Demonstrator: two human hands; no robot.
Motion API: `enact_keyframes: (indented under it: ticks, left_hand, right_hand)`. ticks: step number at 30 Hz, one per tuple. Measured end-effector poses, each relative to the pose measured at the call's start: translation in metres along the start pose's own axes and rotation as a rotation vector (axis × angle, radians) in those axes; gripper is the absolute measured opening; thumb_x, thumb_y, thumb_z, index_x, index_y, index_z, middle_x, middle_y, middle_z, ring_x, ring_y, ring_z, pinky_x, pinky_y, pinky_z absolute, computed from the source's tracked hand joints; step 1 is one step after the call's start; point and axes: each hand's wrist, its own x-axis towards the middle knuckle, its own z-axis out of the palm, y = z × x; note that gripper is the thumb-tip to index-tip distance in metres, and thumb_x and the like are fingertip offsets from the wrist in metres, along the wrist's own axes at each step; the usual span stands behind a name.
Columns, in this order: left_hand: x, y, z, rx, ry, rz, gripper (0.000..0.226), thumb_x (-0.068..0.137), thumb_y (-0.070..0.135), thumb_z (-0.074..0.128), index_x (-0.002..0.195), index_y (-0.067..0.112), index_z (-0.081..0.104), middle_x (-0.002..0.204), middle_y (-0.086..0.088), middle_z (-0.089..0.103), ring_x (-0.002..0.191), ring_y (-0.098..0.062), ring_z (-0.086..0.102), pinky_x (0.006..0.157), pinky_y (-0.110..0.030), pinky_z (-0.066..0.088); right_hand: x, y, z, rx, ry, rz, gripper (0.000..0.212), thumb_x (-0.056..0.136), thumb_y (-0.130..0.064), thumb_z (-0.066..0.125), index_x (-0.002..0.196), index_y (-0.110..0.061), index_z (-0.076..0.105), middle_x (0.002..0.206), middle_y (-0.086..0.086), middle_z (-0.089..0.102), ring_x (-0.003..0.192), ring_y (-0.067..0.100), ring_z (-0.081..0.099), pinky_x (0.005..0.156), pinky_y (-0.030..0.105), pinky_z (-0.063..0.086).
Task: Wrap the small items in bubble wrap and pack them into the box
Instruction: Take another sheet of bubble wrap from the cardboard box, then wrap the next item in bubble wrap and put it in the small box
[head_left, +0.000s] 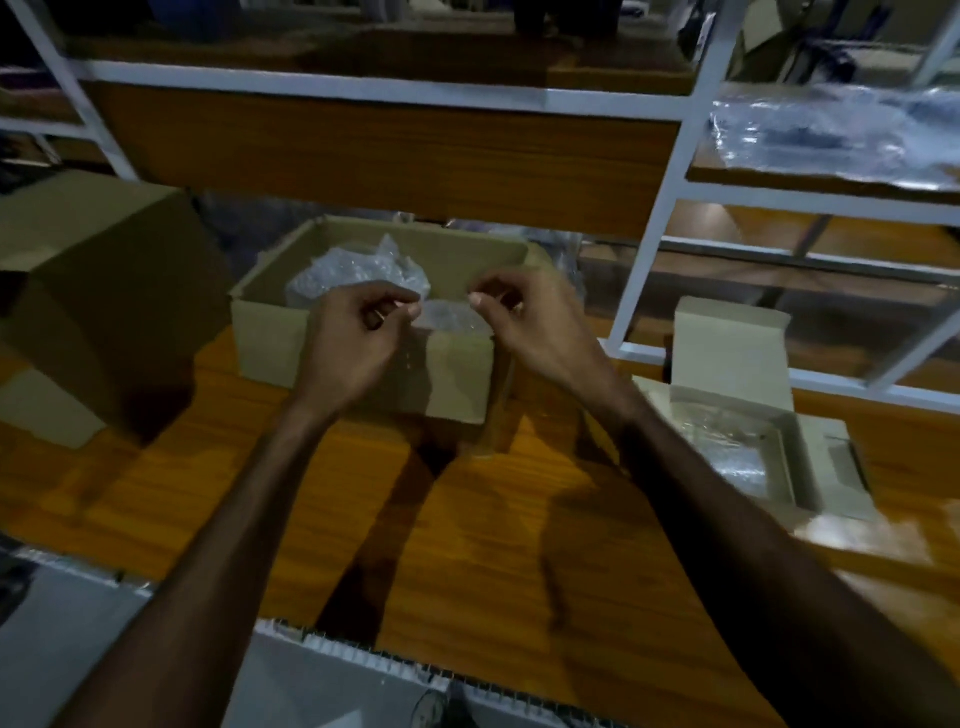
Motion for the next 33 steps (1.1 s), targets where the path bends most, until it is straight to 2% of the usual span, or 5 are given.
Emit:
enact_keyframes:
  ticks: [5, 10, 14, 27, 33]
  left_hand:
    - [0.062, -0.032, -0.016, 0.247, -0.206, 0.101, 0.026, 0.099, 0.014, 0.070, 0.123, 0.024, 0.074, 0.109, 0.010, 0.070, 0.088, 0.005, 0.059, 0.070, -0.013, 0.045]
    - [0.108, -0.062, -0.029, 0.538, -0.406, 0.193, 0.052, 0.087, 0.008, 0.079, 0.135, 0.026, 0.067, 0.147, -0.007, 0.055, 0.136, -0.025, 0.046, 0.110, -0.043, 0.042]
    - [0.127, -0.069, -0.033, 0.760, -0.463, 0.256, 0.038, 0.087, 0.024, 0.082, 0.124, 0.028, 0.072, 0.141, -0.007, 0.058, 0.132, -0.026, 0.050, 0.107, -0.040, 0.039]
    - [0.142, -0.031, -0.045, 0.205, -0.235, 0.324, 0.023, 0.095, -0.004, 0.062, 0.108, 0.009, 0.076, 0.105, -0.006, 0.075, 0.094, -0.017, 0.066, 0.084, -0.042, 0.058]
    - [0.151, 0.018, -0.045, 0.043, -0.152, 0.426, 0.012, 0.094, 0.010, 0.073, 0.104, 0.014, 0.078, 0.095, 0.002, 0.075, 0.084, -0.003, 0.069, 0.073, -0.018, 0.057]
  right_hand:
    - [0.065, 0.012, 0.021, -0.212, -0.212, 0.032, 0.024, 0.099, -0.030, 0.068, 0.120, -0.018, 0.073, 0.118, -0.002, 0.073, 0.102, 0.009, 0.066, 0.088, 0.037, 0.058]
    - [0.097, 0.021, 0.037, -0.318, -0.360, 0.064, 0.023, 0.095, -0.022, 0.073, 0.117, -0.017, 0.073, 0.119, 0.001, 0.073, 0.106, 0.015, 0.067, 0.093, 0.043, 0.058]
    - [0.105, 0.022, 0.045, -0.290, -0.379, 0.103, 0.021, 0.096, -0.025, 0.072, 0.115, -0.016, 0.075, 0.115, 0.001, 0.073, 0.105, 0.016, 0.067, 0.093, 0.045, 0.058]
    - [0.115, -0.004, 0.048, -0.074, -0.178, 0.095, 0.098, 0.082, -0.068, 0.073, 0.162, -0.032, 0.028, 0.161, 0.007, 0.036, 0.139, 0.026, 0.046, 0.105, 0.051, 0.050]
    - [0.117, -0.019, 0.043, 0.063, 0.171, 0.088, 0.074, 0.087, -0.038, 0.071, 0.154, -0.029, 0.039, 0.150, 0.002, 0.047, 0.131, 0.020, 0.050, 0.099, 0.046, 0.055]
